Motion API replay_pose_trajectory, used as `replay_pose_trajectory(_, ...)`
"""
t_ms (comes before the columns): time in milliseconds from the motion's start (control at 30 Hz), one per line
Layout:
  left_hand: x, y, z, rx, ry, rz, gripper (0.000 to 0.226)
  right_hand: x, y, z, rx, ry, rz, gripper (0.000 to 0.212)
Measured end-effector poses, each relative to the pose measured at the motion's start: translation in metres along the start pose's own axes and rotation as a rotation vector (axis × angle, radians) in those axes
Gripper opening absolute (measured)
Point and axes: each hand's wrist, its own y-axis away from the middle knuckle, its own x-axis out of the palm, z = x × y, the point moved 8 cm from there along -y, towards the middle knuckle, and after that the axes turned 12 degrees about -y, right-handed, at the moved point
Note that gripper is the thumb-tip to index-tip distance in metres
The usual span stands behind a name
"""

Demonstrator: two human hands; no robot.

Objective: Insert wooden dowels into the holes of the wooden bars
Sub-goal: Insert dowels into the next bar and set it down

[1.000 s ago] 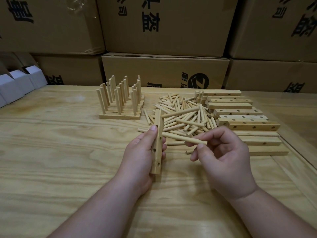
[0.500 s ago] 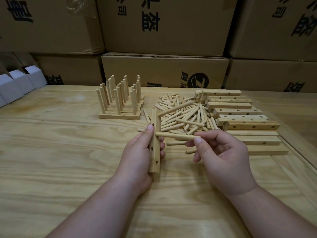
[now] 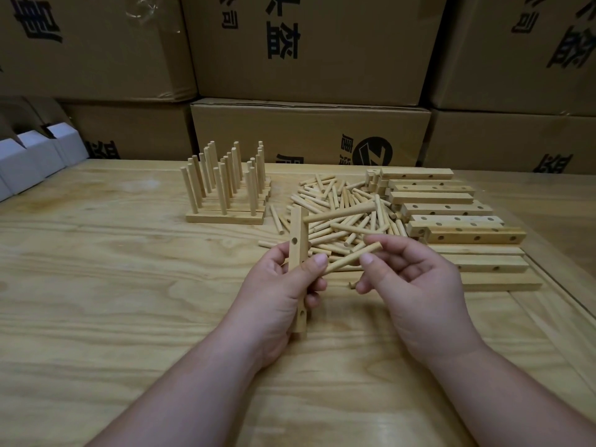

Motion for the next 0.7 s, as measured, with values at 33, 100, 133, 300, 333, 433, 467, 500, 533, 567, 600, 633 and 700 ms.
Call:
replay_pose_trajectory(33, 0.000, 0.000, 0.000, -0.002, -0.009, 0.004, 0.042, 0.003, 0.000, -0.004, 0.046, -0.028, 0.032, 0.023)
replay_pose_trajectory(100, 0.001, 0.002, -0.001, -0.002, -0.040, 0.010, 0.044, 0.008, 0.001, -0.008, 0.092, -0.014, 0.103, 0.019)
replay_pose_trajectory(133, 0.001, 0.002, -0.001, -0.002, -0.053, 0.005, 0.042, 0.010, 0.002, -0.008, 0.086, 0.013, 0.130, 0.016)
replay_pose_trajectory(300, -0.006, 0.003, 0.001, -0.103, 0.076, -0.137, 0.028, 0.005, 0.002, 0.000, -0.092, 0.129, 0.084, 0.014)
replay_pose_trajectory(333, -0.006, 0.003, 0.001, -0.124, 0.141, -0.141, 0.035, 0.005, 0.003, 0.001, -0.112, 0.151, 0.084, 0.015)
replay_pose_trajectory(433, -0.004, 0.004, 0.000, -0.130, 0.163, -0.113, 0.040, 0.010, 0.005, 0.003, -0.167, 0.301, 0.156, 0.012)
replay_pose_trajectory(467, -0.002, 0.004, -0.001, -0.124, 0.148, -0.097, 0.040, 0.013, 0.006, 0.004, -0.192, 0.382, 0.194, 0.014)
replay_pose_trajectory(500, -0.001, 0.004, -0.001, -0.115, 0.142, -0.084, 0.040, 0.017, 0.007, 0.004, -0.221, 0.456, 0.234, 0.017)
replay_pose_trajectory(533, 0.000, 0.004, -0.001, -0.109, 0.147, -0.072, 0.040, 0.020, 0.008, 0.003, -0.245, 0.505, 0.271, 0.021)
replay_pose_trajectory(567, 0.001, 0.005, -0.002, -0.104, 0.154, -0.069, 0.041, 0.022, 0.008, 0.002, -0.248, 0.527, 0.303, 0.023)
replay_pose_trajectory(600, 0.001, 0.005, -0.002, -0.098, 0.161, -0.070, 0.042, 0.023, 0.009, 0.000, -0.236, 0.536, 0.325, 0.027)
replay_pose_trajectory(633, 0.001, 0.005, -0.002, -0.091, 0.163, -0.070, 0.042, 0.024, 0.009, -0.001, -0.226, 0.547, 0.338, 0.030)
replay_pose_trajectory(700, 0.001, 0.005, -0.003, -0.075, 0.158, -0.060, 0.041, 0.024, 0.008, -0.001, -0.222, 0.563, 0.335, 0.029)
